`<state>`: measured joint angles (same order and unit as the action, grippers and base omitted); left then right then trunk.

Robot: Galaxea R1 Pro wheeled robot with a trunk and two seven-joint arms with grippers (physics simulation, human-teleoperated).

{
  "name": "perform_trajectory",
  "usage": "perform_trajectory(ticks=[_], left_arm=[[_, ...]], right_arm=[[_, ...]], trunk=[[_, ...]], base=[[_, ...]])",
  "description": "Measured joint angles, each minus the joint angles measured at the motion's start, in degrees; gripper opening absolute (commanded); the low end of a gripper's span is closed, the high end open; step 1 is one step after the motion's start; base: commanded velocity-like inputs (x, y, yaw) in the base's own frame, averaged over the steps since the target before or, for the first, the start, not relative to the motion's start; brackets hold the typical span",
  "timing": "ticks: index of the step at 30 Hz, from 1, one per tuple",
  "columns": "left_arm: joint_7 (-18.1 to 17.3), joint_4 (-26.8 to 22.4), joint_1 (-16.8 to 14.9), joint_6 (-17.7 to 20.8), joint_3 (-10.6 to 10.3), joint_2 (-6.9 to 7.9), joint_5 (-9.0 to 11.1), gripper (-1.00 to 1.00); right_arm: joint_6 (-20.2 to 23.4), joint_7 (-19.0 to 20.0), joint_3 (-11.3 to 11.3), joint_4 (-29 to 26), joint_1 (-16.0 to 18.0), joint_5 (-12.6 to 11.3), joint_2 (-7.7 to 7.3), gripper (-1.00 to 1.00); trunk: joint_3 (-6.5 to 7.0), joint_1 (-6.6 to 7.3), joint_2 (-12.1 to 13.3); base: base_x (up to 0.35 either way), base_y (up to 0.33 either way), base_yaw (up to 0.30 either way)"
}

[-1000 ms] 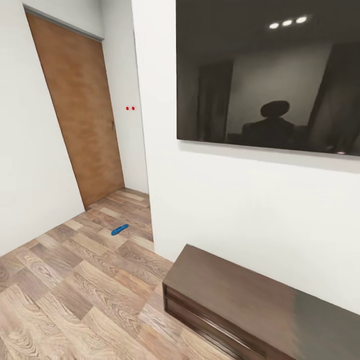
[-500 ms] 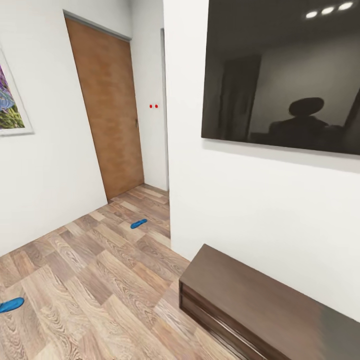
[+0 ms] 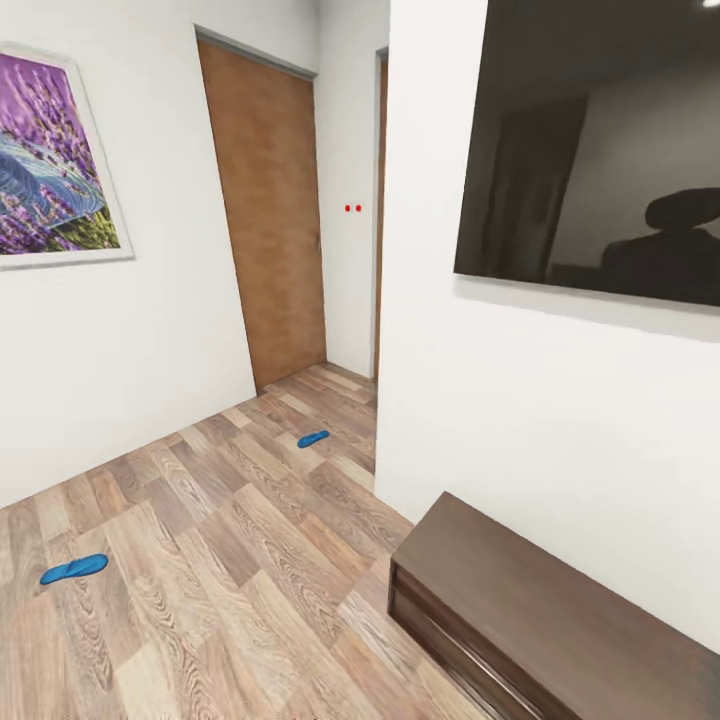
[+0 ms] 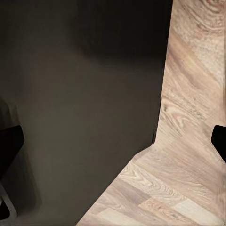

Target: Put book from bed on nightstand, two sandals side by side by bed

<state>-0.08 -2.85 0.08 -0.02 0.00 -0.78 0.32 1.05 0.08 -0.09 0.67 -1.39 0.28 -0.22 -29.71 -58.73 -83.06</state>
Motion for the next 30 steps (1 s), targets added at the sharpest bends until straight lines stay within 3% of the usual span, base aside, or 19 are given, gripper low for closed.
perform_trajectory(ticks=[30], left_arm=[[0.00, 0.00, 0.00, -0.06, 0.02, 0.00, 0.00, 1.00]], right_arm=[[0.00, 0.00, 0.15, 0.00, 0.00, -0.04, 0.05, 1.00]], trunk=[[-1.27, 0.00, 0.00]], base=[[0.000, 0.000, 0.270]])
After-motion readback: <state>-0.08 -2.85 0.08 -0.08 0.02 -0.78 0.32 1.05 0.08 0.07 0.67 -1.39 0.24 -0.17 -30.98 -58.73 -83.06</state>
